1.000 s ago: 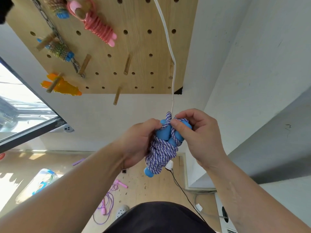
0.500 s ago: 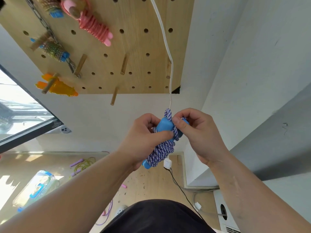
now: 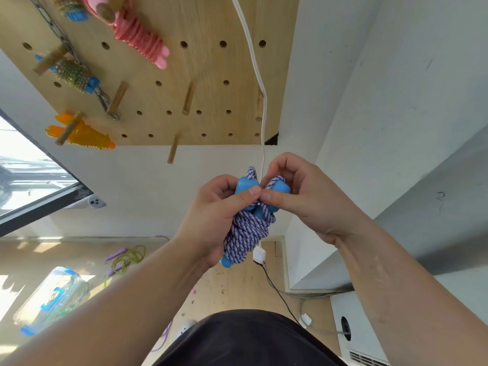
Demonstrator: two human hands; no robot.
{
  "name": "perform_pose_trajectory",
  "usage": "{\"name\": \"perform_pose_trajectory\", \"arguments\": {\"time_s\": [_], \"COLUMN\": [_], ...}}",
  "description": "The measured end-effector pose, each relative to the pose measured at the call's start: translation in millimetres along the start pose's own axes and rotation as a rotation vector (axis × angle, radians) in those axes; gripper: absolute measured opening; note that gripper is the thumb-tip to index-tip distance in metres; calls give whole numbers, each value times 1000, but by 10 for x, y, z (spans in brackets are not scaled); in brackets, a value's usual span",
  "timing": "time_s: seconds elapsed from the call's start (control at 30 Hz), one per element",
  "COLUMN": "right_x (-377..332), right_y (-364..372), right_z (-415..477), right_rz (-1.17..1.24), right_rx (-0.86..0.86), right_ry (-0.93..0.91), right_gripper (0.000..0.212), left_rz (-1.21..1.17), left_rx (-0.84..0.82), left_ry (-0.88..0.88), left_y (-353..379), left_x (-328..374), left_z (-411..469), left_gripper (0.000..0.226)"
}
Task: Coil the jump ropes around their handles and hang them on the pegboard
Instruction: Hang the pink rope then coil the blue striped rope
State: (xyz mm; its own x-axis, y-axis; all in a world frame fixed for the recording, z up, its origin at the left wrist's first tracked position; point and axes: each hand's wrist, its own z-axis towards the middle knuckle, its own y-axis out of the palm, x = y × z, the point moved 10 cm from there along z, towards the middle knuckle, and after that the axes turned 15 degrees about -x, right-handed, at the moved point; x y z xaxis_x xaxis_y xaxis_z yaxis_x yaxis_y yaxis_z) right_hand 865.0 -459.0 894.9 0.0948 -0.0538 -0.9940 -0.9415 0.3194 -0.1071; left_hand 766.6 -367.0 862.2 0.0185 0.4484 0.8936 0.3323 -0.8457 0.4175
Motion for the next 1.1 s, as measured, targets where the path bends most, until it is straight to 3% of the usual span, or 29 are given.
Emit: {"name": "perform_pose_trajectory", "arguments": {"time_s": [0.17,0.33,0.5,0.73,0.8,0.9,0.97,1.03,1.1], "right_x": [77,-14,-107,-16,-3,-52,-27,65,145], "right_y": [29,13,98,223,232,176,92,-9,-7], "right_z": [49,35,-13,24,38,50,67,130,301], "right_rz": [-75,-209,-383,-600,-664,-559,-337,-31,82], "right_rx": [-18,18,-81,-284,-269,-104,35,153,155], "right_ry": [53,-37,-130,-48,-56,-142,-168,-132,-27], "right_gripper": [18,8,7,19,18,12,9,13,20], "left_rz": [-27,-32,-9,-6,12,205,312,309,274], "left_rx": [13,14,-17,19,16,29,23,3,-42], "left_ry": [-2,14,7,7,14,55,80,86,89], "left_y": [-34,-48,-10,-109,-153,-241,-304,-381,-451], "left_x": [-1,56,73,9,-30,77,197,267,308], "left_z": [5,63,104,178,182,192,203,188,153], "left_gripper": [24,20,25,22,21,25,25,21,24]}}
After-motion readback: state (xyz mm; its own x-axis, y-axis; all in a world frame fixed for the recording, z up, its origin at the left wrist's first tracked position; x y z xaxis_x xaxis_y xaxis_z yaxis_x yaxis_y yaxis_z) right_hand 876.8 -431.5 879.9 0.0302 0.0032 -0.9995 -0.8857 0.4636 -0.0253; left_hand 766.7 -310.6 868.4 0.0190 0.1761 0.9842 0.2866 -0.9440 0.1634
